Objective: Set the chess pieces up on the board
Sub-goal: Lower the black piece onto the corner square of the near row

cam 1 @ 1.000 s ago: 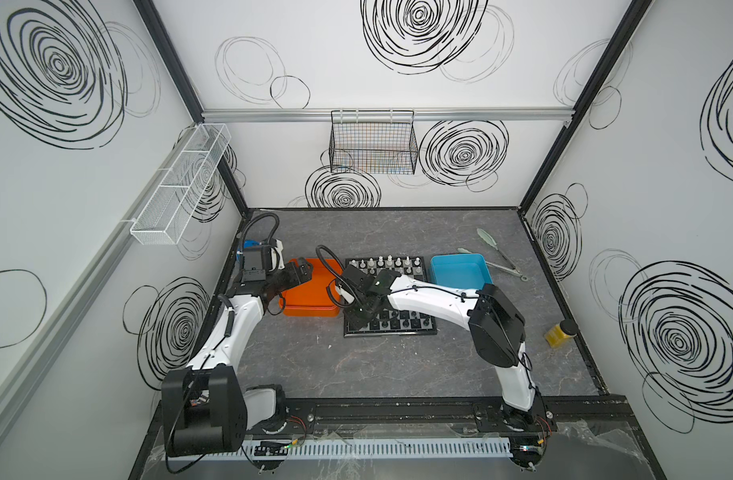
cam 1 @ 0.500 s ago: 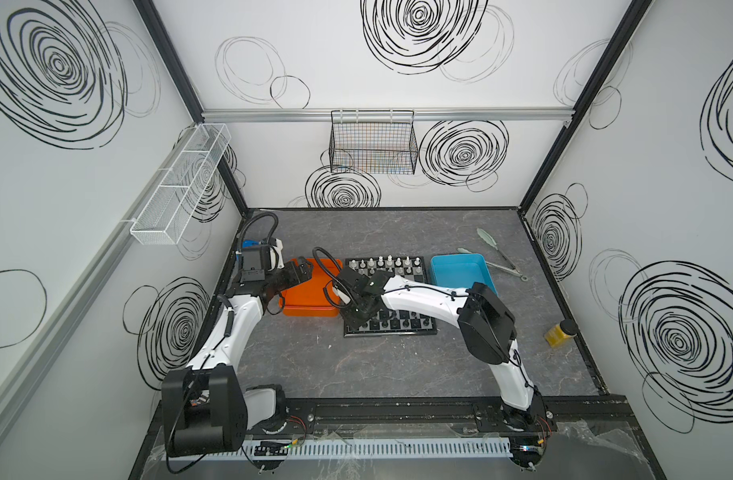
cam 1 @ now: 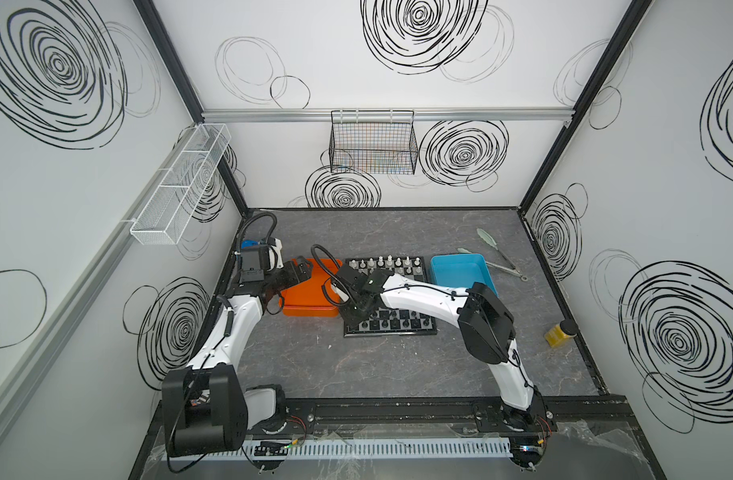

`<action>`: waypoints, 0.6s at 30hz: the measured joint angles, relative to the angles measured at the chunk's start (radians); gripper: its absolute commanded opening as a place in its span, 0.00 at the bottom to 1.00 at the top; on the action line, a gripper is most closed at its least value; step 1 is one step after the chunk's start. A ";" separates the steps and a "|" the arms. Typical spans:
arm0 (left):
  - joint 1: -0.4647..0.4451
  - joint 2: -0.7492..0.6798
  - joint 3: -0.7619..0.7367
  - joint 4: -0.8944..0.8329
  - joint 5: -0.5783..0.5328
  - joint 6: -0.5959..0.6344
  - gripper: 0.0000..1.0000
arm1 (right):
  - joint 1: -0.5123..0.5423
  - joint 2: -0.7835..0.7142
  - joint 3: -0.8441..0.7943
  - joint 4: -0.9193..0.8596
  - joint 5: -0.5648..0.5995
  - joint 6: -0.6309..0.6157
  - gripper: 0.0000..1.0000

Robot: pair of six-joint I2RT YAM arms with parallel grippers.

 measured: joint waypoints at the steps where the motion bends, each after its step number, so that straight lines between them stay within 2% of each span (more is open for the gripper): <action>1: 0.001 0.000 0.000 0.000 0.000 0.000 0.97 | 0.000 0.000 0.003 0.000 0.000 0.000 0.31; 7: 0.003 0.000 -0.001 0.002 0.003 0.000 0.97 | 0.000 -0.001 0.003 -0.011 0.004 -0.001 0.39; 18: 0.005 0.001 -0.001 0.005 0.006 -0.001 0.97 | 0.010 -0.001 -0.036 -0.018 0.005 -0.005 0.40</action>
